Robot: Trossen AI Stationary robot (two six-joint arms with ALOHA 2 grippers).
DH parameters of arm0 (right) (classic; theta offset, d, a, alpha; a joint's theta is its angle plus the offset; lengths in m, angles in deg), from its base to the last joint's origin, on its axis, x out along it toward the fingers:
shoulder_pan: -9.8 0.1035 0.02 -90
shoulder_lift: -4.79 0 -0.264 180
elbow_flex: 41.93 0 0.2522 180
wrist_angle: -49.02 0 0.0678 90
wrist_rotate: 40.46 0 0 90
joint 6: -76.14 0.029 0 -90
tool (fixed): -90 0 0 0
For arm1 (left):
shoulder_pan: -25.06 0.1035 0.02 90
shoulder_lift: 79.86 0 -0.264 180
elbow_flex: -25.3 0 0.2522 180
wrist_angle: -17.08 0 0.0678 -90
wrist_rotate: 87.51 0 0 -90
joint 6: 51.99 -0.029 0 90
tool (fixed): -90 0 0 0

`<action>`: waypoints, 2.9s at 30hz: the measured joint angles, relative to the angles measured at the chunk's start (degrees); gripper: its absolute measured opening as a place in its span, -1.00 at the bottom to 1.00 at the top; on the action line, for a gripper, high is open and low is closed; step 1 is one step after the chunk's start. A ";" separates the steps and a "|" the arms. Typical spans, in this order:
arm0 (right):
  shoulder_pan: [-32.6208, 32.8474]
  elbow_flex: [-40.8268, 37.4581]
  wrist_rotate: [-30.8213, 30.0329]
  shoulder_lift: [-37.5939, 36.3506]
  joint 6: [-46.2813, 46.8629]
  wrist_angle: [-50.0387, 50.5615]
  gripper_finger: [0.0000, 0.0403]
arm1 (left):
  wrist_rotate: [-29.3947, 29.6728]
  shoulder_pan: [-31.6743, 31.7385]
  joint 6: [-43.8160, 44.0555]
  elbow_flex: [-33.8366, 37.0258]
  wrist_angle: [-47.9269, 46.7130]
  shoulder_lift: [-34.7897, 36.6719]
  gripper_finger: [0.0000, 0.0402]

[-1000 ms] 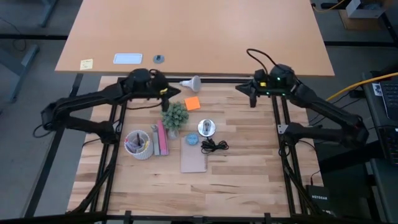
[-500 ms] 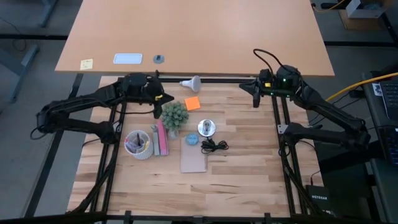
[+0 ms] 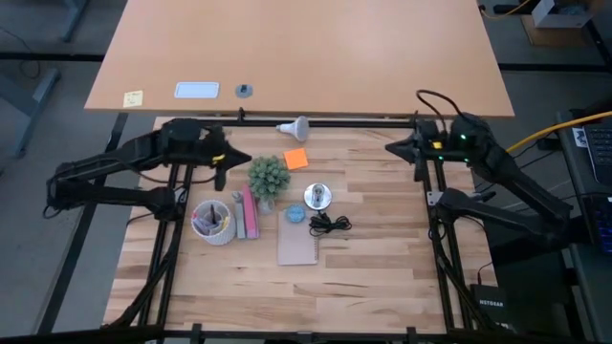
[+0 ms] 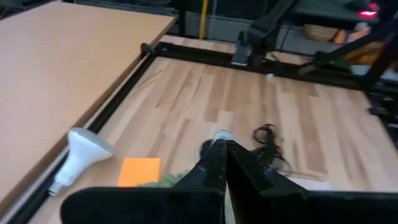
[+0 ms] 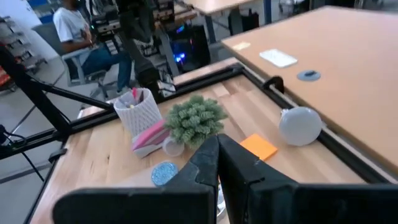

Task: Screw lightbulb
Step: Return to Home Position

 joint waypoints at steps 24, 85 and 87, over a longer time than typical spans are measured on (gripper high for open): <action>0.00 -35.77 0.69 -23.73 15.30 -28.23 -0.94 | 9.81 -13.15 8.29 36.90 36.27 13.96 -1.00; 28.11 -47.01 -20.43 -23.73 3.39 -34.15 -0.94 | 17.35 -13.31 14.99 52.33 44.19 13.95 -1.00; 28.11 -47.01 -20.43 -23.72 3.39 -34.14 -0.94 | 17.35 -13.31 16.03 52.33 43.90 13.95 -1.00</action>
